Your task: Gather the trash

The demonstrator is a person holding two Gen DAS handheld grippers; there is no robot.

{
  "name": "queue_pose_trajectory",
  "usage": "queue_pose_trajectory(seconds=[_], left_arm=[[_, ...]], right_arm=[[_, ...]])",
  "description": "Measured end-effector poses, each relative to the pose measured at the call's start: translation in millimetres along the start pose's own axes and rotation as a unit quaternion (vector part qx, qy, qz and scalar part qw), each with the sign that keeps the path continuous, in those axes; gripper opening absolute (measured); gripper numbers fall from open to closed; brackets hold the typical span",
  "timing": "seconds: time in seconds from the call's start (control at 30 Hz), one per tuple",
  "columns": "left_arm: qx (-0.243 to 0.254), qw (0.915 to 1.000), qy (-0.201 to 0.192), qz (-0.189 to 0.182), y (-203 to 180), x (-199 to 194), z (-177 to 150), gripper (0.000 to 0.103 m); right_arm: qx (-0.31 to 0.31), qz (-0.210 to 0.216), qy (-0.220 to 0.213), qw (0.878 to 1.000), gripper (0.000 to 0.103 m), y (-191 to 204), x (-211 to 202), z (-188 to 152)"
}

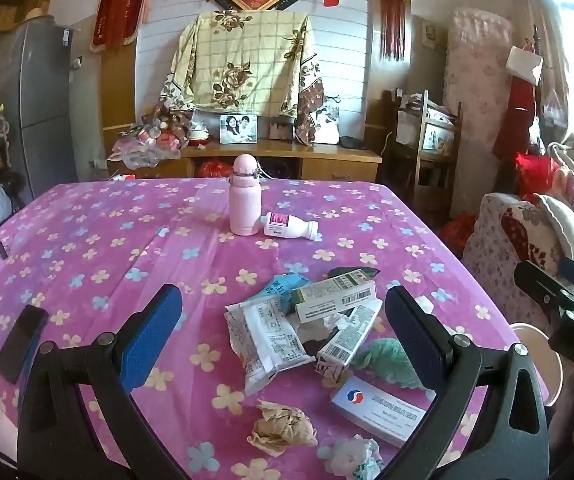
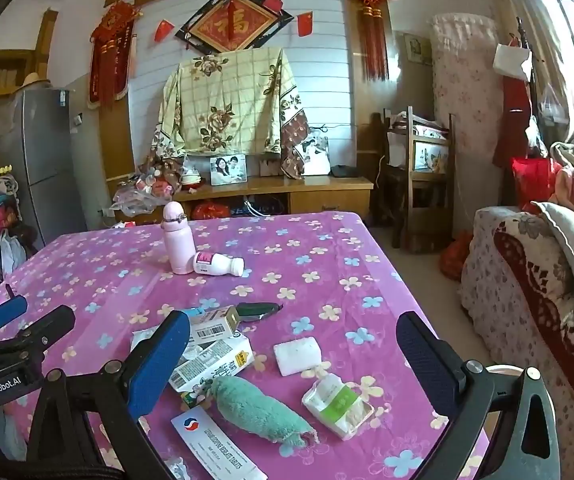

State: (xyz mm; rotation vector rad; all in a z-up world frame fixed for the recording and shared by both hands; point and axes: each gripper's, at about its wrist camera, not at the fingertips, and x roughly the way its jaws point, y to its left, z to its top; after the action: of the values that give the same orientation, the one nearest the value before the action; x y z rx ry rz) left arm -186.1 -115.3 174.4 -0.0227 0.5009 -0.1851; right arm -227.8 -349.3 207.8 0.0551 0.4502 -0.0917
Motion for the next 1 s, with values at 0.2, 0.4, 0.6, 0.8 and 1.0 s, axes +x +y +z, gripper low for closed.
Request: queue_pose_trajectory(seconds=[0.2,0.4,0.6,0.8,1.0], left_arm=[[-0.003,1.0,-0.005,-0.001,-0.9,-1.7,1.5,0.101],[-0.003,1.0,-0.005,-0.001,-1.3,-1.8,1.9,0.101],[-0.007,1.0,-0.004,-0.005,-5.4,-3.0,1.8,0.101],[-0.007,1.0,-0.003,-0.005,-4.4,-2.9,1.7,0.101],[-0.007,1.0,-0.002,-0.006,-3.9,-2.8,0.5,0.101]], right_arm=[[0.0,-0.002,0.001,1.0,0.102,0.1,-0.8,2.1],[-0.004,-0.003,-0.002,1.0,0.102,1.0,-2.4,1.0],[-0.003,-0.003,-0.003,1.0,0.102,1.0,-2.6,1.4],[-0.005,-0.004,-0.003,1.0,0.103,3.0,-4.8,3.6],[0.001,-0.001,-0.002,1.0,0.103,0.3,-3.0,2.7]])
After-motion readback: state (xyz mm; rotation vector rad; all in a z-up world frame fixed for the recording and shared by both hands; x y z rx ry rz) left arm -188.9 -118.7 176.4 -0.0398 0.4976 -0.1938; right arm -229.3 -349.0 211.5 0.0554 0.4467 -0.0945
